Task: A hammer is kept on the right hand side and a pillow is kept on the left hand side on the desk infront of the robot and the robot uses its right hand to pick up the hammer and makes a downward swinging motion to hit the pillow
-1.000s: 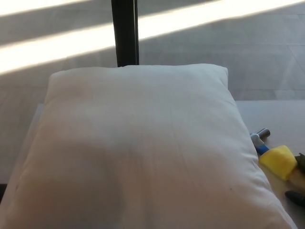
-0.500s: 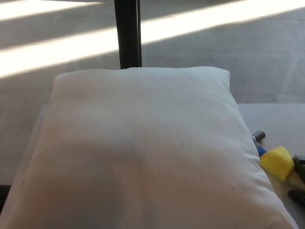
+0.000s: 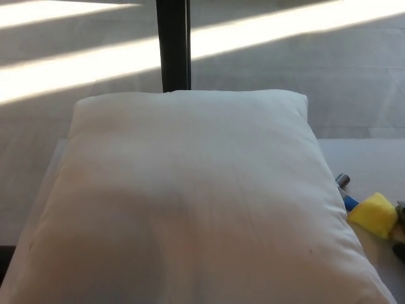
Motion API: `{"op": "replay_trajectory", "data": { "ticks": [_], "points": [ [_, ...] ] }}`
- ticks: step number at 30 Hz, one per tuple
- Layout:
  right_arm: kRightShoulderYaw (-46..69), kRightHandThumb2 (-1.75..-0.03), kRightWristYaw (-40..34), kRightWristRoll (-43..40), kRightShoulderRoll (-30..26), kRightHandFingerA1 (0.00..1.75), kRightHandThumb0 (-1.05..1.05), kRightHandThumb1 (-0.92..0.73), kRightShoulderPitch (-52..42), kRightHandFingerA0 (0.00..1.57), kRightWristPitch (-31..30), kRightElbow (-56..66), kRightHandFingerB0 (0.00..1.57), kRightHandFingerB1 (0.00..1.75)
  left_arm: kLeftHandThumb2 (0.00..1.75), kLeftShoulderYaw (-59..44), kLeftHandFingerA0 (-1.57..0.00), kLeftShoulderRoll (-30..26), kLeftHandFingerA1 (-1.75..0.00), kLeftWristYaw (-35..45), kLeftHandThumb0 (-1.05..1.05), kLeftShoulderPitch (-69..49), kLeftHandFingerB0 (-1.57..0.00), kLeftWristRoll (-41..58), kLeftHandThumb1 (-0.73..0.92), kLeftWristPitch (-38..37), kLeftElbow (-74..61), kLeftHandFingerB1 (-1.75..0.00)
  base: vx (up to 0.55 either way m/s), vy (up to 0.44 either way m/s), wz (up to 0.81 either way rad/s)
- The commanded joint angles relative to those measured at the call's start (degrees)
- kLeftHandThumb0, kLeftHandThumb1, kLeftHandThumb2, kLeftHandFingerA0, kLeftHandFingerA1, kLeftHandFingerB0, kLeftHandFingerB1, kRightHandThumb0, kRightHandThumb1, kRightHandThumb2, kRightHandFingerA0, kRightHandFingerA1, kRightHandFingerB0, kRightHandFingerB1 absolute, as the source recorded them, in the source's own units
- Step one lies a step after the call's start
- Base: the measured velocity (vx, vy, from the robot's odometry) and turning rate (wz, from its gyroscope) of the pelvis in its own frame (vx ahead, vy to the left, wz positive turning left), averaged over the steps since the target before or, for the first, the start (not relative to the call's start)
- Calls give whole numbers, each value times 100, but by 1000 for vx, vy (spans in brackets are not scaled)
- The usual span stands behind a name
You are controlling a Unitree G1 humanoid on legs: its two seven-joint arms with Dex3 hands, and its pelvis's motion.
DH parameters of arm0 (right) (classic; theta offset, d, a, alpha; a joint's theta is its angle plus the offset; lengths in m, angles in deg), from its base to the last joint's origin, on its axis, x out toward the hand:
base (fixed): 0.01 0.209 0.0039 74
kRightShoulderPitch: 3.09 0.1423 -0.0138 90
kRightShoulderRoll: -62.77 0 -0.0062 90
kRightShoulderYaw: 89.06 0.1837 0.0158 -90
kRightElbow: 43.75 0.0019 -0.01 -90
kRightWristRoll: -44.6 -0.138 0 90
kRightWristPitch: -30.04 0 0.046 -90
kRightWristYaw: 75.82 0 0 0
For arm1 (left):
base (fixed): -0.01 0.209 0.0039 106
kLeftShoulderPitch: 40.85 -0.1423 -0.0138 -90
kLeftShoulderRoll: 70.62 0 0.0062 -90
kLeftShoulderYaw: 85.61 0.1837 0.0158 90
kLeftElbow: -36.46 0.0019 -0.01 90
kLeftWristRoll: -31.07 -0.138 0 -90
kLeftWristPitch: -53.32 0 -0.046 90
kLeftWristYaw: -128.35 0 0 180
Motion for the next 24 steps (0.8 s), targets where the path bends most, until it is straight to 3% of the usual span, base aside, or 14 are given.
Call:
{"op": "replay_trajectory", "data": {
  "ticks": [1, 2, 3, 5, 6, 7, 11, 12, 13, 15, 16, 20, 22, 24],
  "points": [
    [17, -66, -45, -58, 156, 160, -29, -85, -421, 82, 490, -483, 76, 112, 61, -29, -64, -53, -60, 32, -57, 20, -73, 63, 71, -85, 29, -52, 0, 0, 0],
    [46, -65, 58, -97, 49, 115, -28, -84, -451, 81, 722, -414, 79, 80, 61, -11, -65, -63, -62, 22, -56, 5, -69, 45, 72, -87, 18, -52, 0, 0, 0],
    [84, -64, 104, -121, 27, 112, -29, -82, -446, 83, 815, -411, 76, 61, 61, -25, -66, -59, -64, 36, -58, -3, -70, 62, 71, -97, 8, -53, 0, 0, 0],
    [187, -63, 174, -213, -42, 88, -28, -79, -482, 86, 1060, -316, 72, 51, 62, -6, -63, -60, -64, -11, -58, 11, -74, 42, 72, -57, 6, -53, 0, 0, 0],
    [230, -67, 211, -244, -77, 121, -24, -73, -497, 86, 1191, -270, 72, 52, 62, 4, -61, -62, -64, 12, -59, 2, -73, 34, 72, -80, -3, -54, 0, 0, 0],
    [265, -72, 229, -264, -106, 134, -22, -67, -518, 88, 1274, -213, 73, 55, 61, 12, -60, -61, -63, -10, -59, 9, -72, 25, 72, -74, 0, -53, 0, 0, 0],
    [508, -83, 320, -487, -150, 137, -18, -62, -577, 90, 1626, -63, 78, 65, 61, -19, -64, -64, -66, 4, -57, -4, -68, 53, 73, -86, 12, -53, 0, 0, 0],
    [597, -80, 391, -564, -193, 113, -18, -65, -578, 90, 1684, -4, 75, 62, 62, -20, -65, -65, -62, -5, -57, -7, -69, 58, 73, -73, -2, -52, 0, 0, 0],
    [721, -81, 468, -670, -191, 136, -18, -66, -571, 86, 1703, 23, 81, 66, 62, -46, -65, -55, -62, -5, -57, -14, -69, 85, 73, -41, 6, -52, 0, 0, 0],
    [920, -84, 425, -768, -185, 131, -18, -64, -610, 91, 1771, 102, 80, 68, 62, -37, -67, -57, -63, 7, -57, -25, -69, 68, 74, -55, 16, -51, 0, 0, 0],
    [1204, -87, 458, -1015, -130, 173, -16, -60, -614, 85, 1843, 118, 75, 122, 62, -32, -62, -52, -60, 62, -56, -51, -64, 64, 74, -96, 19, -50, 0, 0, 0],
    [1982, -86, 792, -1642, -29, 173, -14, -63, -466, 82, 1654, 249, 75, 121, 62, -81, -68, -35, -62, -7, -56, -63, -72, 105, 73, -95, 2, -54, 0, 0, 0],
    [2165, -91, 825, -1681, -28, 174, -16, -60, -399, 83, 1509, 326, 75, 146, 62, -22, -67, -59, -61, -17, -56, -59, -70, 42, 74, -63, 5, -52, 0, 0, 0],
    [2422, -98, 914, -1832, -14, 173, -18, -56, -334, 85, 1365, 450, 79, 146, 62, -69, -66, -64, -62, 39, -55, -53, -71, 96, 74, -47, 5, -54, 0, 0, 0]
  ]
}}
